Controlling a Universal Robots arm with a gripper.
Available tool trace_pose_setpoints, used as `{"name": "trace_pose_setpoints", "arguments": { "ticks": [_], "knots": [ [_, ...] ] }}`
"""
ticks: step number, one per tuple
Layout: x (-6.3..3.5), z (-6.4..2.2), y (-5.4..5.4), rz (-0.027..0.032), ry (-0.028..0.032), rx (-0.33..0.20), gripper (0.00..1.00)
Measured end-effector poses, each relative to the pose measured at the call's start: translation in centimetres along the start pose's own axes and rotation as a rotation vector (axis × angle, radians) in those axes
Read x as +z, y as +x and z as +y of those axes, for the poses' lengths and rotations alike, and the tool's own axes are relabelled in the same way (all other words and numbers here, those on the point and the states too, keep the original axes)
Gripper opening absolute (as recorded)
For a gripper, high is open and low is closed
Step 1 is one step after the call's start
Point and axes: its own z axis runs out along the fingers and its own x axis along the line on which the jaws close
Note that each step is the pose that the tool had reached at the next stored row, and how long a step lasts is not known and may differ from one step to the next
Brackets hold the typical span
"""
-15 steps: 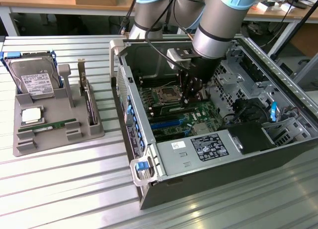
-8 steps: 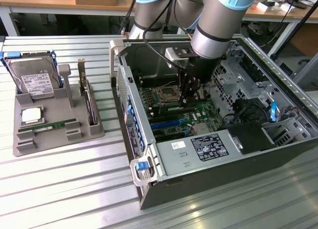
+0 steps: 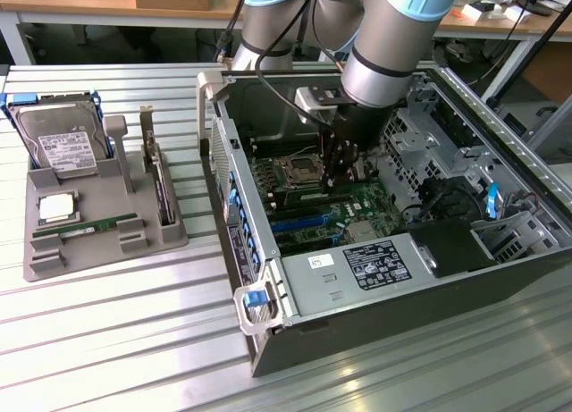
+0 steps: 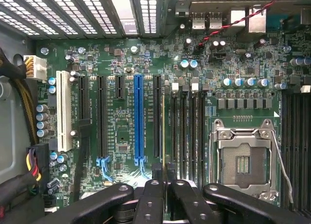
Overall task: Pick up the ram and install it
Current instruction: 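Insert the ram into the slot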
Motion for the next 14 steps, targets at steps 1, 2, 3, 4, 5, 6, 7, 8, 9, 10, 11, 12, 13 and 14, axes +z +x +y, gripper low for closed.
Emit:
{"name": "trace_pose_setpoints", "arguments": {
  "ticks": [1,2,3,4,5,6,7,8,9,10,11,12,13,14],
  "knots": [
    [0.01,0.0,0.0,0.0,0.0,0.0,0.12],
    [0.05,0.0,-0.01,-0.0001,0.0,0.0,0.12],
    [0.07,0.0,-0.02,0.0001,0.0,0.0,0.12],
    [0.1,0.0,-0.04,0.0,0.0,0.0,0.12],
    [0.12,0.0,-0.04,0.0,0.0,0.0,0.12],
    [0.14,0.01,-0.05,0.0,0.0,0.0,0.12],
    [0.16,0.01,-0.07,-0.0003,0.0001,0.0,0.12],
    [0.18,0.02,-0.1,-0.0003,0.0001,0.0,0.12],
    [0.18,0.02,-0.13,-0.0002,0.0001,0.0,0.12],
    [0.19,0.02,-0.17,0.0,0.0,0.0,0.12],
    [0.24,0.02,-0.3,0.0,0.0,0.0,0.12],
    [0.27,0.02,-0.43,0.0002,0.0001,0.0,0.12],
    [0.31,0.02,-0.48,0.0001,0.0001,0.0,0.12],
    [0.33,0.02,-0.51,0.0002,0.0,0.0,0.12]
  ]
}}
